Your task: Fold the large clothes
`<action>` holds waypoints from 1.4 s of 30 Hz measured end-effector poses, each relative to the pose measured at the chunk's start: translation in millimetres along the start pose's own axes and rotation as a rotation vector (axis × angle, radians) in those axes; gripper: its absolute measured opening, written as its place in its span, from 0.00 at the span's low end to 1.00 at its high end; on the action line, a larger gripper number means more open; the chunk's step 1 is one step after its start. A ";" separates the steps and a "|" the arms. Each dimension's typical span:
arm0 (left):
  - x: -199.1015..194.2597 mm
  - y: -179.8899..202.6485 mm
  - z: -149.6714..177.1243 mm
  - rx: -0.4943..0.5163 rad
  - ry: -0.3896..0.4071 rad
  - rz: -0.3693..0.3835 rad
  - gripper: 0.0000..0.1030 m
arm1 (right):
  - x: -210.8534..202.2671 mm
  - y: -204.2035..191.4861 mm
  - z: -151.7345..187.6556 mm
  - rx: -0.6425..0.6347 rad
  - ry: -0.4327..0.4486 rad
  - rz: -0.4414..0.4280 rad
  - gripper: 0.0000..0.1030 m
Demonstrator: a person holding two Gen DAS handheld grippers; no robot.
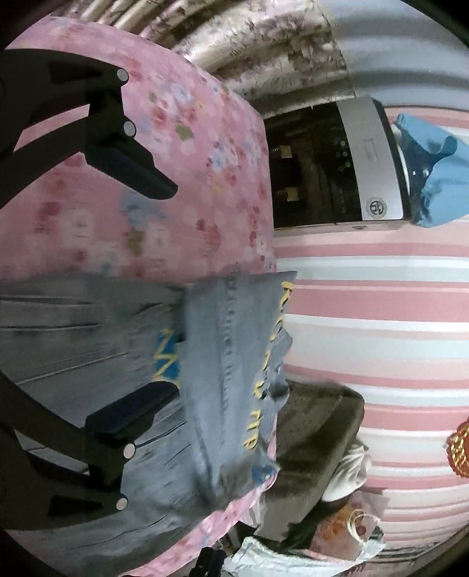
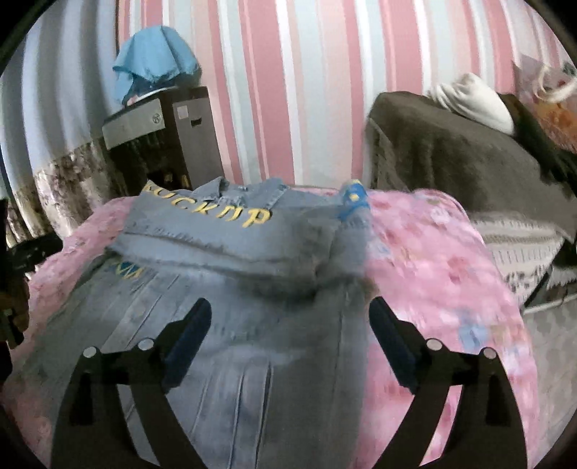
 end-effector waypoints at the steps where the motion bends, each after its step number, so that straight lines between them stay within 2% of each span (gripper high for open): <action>1: -8.9 1.6 6.6 -0.002 0.005 0.001 0.97 | -7.9 3.1 6.6 0.013 0.002 -0.003 0.87; 5: -36.6 2.9 38.0 -0.037 0.000 0.017 0.97 | -45.1 10.6 38.8 0.033 0.010 0.001 0.89; 10: -65.5 9.2 71.9 -0.022 -0.001 -0.022 0.97 | -79.8 12.8 74.2 -0.002 0.005 0.038 0.89; 15: -89.8 10.3 95.5 -0.033 0.003 -0.069 0.97 | -97.7 17.7 101.1 0.029 -0.016 0.060 0.89; 19: -91.8 9.2 110.6 -0.017 -0.050 -0.100 0.97 | -104.2 14.6 123.4 0.047 -0.051 0.053 0.89; 24: -89.4 5.9 122.9 -0.042 -0.085 -0.090 0.97 | -102.0 10.9 133.6 0.030 -0.063 0.067 0.89; 30: -84.7 11.0 129.4 -0.020 -0.121 -0.110 0.97 | -98.0 10.4 142.2 0.041 -0.093 0.105 0.89; 39: -63.8 21.1 137.0 0.028 -0.237 -0.101 0.97 | -94.8 5.8 145.5 0.025 -0.120 0.118 0.89; 42: -58.3 24.4 140.2 0.023 -0.277 -0.073 0.95 | -92.7 4.3 146.6 0.025 -0.136 0.106 0.89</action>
Point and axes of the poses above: each gripper's, at about its wrist camera, not at the fingertips, and x roughly the way its jaws point, y to its right, z to its underside, the point moved 3 cm from there along x, roughly the way its jaws point, and after that the axes turned 6 degrees about z, right-handed, at the moved point
